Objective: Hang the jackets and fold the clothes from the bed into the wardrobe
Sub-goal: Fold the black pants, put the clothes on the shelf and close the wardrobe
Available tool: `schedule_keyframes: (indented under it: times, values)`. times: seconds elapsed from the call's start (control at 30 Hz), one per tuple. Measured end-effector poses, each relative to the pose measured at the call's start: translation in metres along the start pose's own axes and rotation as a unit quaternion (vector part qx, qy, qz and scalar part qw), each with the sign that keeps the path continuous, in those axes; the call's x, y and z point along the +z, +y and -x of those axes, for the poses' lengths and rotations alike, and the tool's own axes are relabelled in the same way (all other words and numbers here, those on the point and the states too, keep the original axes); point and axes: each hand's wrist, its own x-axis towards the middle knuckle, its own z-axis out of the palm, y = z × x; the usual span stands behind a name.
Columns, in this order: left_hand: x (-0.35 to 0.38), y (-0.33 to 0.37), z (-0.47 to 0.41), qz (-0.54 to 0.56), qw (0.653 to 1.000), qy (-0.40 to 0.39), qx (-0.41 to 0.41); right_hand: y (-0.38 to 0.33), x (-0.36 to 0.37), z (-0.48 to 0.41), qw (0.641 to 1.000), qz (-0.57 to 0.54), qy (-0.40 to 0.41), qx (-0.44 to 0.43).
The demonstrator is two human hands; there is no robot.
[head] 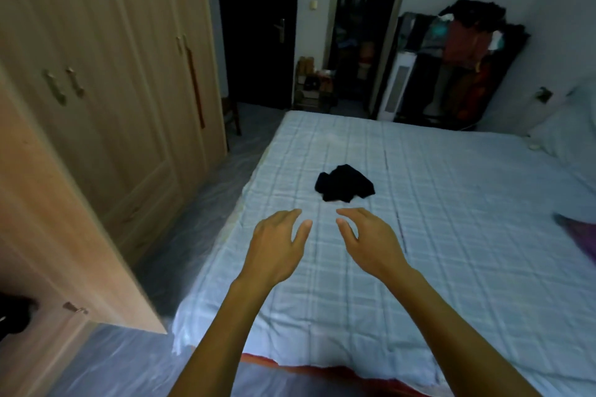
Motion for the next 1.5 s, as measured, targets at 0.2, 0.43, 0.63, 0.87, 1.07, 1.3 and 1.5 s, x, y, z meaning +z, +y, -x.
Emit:
schedule_keyframes:
  times: [0.2,0.43,0.63,0.87,1.07,1.3,1.5]
  values:
    - [0.077,0.063,-0.043,-0.034,0.998,-0.038,0.022,0.092,-0.028,-0.009,1.000,-0.015,-0.002,0.002]
    - [0.149,0.091,-0.089,-0.078,0.993,-0.092,0.002,0.180,-0.036,-0.041,0.998,-0.032,-0.045,0.029]
    - [0.184,0.056,-0.151,-0.090,0.986,-0.140,-0.029,0.230,0.004,-0.097,0.994,-0.036,-0.085,0.061]
    - [0.249,-0.018,-0.259,-0.052,0.973,-0.216,-0.059,0.280,0.080,-0.174,0.980,-0.016,-0.154,0.128]
    - [0.303,-0.074,-0.340,-0.033,0.950,-0.300,-0.077,0.319,0.149,-0.227,0.957,-0.020,-0.213,0.195]
    - [0.387,-0.144,-0.431,-0.067,0.936,-0.332,-0.095,0.387,0.233,-0.303,0.944,-0.019,-0.254,0.210]
    - [0.478,-0.192,-0.489,-0.104,0.928,-0.335,-0.130,0.453,0.304,-0.367,0.942,0.005,-0.266,0.205]
